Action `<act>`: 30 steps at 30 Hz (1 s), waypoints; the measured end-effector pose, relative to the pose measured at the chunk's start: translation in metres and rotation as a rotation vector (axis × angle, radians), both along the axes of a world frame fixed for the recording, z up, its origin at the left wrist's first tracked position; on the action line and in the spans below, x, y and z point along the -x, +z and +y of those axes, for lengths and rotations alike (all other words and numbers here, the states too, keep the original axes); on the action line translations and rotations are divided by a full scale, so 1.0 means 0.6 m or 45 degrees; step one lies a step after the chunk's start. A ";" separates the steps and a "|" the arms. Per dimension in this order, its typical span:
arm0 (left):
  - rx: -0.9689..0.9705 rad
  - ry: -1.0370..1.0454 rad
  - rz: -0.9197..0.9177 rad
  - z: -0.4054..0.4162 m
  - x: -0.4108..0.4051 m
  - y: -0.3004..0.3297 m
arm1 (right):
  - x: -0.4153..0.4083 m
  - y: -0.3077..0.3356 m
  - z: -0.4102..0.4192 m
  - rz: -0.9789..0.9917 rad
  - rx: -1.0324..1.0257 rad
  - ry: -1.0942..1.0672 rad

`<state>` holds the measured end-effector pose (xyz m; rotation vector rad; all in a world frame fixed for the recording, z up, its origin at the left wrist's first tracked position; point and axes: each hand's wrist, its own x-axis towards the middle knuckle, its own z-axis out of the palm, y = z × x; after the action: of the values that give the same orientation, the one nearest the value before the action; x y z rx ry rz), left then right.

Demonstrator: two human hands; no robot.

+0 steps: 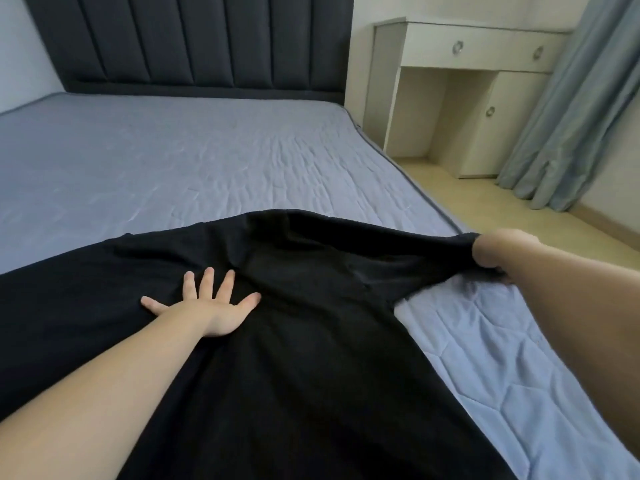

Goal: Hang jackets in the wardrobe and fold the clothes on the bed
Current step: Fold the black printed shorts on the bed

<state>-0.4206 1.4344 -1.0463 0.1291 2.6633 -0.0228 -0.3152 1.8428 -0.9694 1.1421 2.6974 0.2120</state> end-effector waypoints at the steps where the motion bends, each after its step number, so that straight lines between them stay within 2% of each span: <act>1: 0.045 0.010 0.003 0.007 0.004 0.001 | 0.013 0.016 0.013 0.069 -0.005 -0.009; 3: 0.149 0.049 0.057 0.032 0.010 0.000 | 0.055 0.046 0.024 0.442 -0.070 -0.071; 4: 0.201 0.070 0.101 0.047 0.014 -0.003 | 0.083 0.051 0.017 0.683 -0.012 -0.100; 6: 0.235 0.113 0.168 0.071 0.022 -0.012 | 0.141 0.038 -0.019 1.058 0.231 -0.085; 7: 0.209 0.136 0.188 0.077 0.028 -0.016 | 0.163 0.022 -0.043 1.158 0.369 -0.086; 9: 0.119 0.161 0.235 0.074 0.038 -0.028 | 0.191 -0.037 -0.080 1.074 0.506 -0.046; 12: 0.022 0.147 0.338 0.057 0.042 -0.043 | 0.186 -0.124 -0.104 0.562 0.473 0.096; 13: 0.004 0.137 0.369 0.055 0.041 -0.047 | 0.177 -0.141 -0.102 0.488 0.460 0.134; 16: -0.003 0.122 0.394 0.054 0.043 -0.047 | 0.156 -0.148 -0.073 0.503 0.330 0.196; 18: 0.012 0.120 0.383 0.057 0.050 -0.043 | 0.145 -0.133 -0.051 0.456 0.300 0.056; 21: 0.035 0.111 0.390 0.062 0.063 -0.043 | 0.140 -0.124 -0.067 0.399 0.401 -0.161; 23: 0.026 0.091 0.394 0.061 0.069 -0.043 | 0.156 -0.132 -0.136 0.498 0.491 0.013; 26: -0.112 -0.028 0.331 0.033 0.072 -0.030 | 0.172 -0.146 -0.277 0.567 0.593 0.520; 28: -0.221 -0.177 0.297 -0.019 0.069 -0.022 | 0.175 -0.144 -0.338 0.570 0.514 0.712; 30: -0.235 -0.277 0.369 -0.098 0.067 -0.022 | 0.179 -0.140 -0.371 0.535 0.386 0.864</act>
<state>-0.4609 1.3756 -1.0592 0.5103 2.9228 0.1453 -0.4228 1.6202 -1.0532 0.1665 3.2362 -0.3729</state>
